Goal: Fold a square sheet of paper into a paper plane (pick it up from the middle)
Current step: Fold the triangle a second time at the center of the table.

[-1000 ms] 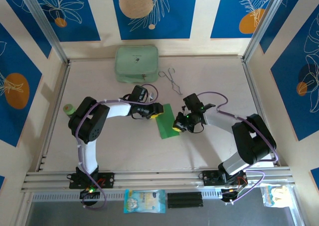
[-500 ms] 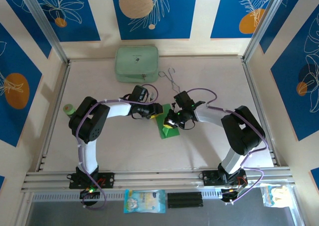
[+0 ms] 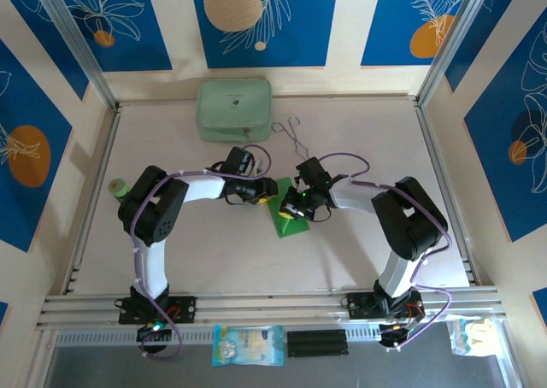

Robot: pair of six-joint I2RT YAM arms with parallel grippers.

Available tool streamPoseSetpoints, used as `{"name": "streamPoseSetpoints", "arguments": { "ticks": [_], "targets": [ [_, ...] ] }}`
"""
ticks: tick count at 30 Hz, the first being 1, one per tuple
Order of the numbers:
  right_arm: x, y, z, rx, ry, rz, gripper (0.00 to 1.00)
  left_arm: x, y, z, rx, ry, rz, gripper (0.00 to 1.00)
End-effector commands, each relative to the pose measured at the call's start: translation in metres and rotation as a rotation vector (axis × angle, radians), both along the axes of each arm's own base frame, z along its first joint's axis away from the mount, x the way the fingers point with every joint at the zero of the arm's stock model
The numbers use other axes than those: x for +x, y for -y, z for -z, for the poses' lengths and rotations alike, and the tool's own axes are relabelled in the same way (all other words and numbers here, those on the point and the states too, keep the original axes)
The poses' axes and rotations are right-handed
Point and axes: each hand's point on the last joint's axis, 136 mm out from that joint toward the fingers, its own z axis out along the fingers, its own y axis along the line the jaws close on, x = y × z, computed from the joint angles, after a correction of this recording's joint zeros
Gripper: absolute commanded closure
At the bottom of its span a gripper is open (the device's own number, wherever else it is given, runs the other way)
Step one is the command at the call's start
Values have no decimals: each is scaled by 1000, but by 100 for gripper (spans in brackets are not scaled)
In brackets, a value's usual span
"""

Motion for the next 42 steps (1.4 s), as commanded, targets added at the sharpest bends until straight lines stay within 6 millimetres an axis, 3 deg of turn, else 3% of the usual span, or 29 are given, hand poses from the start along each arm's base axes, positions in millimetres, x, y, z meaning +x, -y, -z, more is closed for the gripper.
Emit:
{"name": "streamPoseSetpoints", "arguments": {
  "ticks": [1,13,42],
  "targets": [
    [6,-5,-4,0,11,7,100,-11,-4,23,53,-49,9,62],
    [10,-10,1,21,15,10,100,-12,-7,26,67,-57,0,68],
    [8,-8,14,19,-11,29,100,-13,-7,28,71,-64,2,71]
  ]
}}
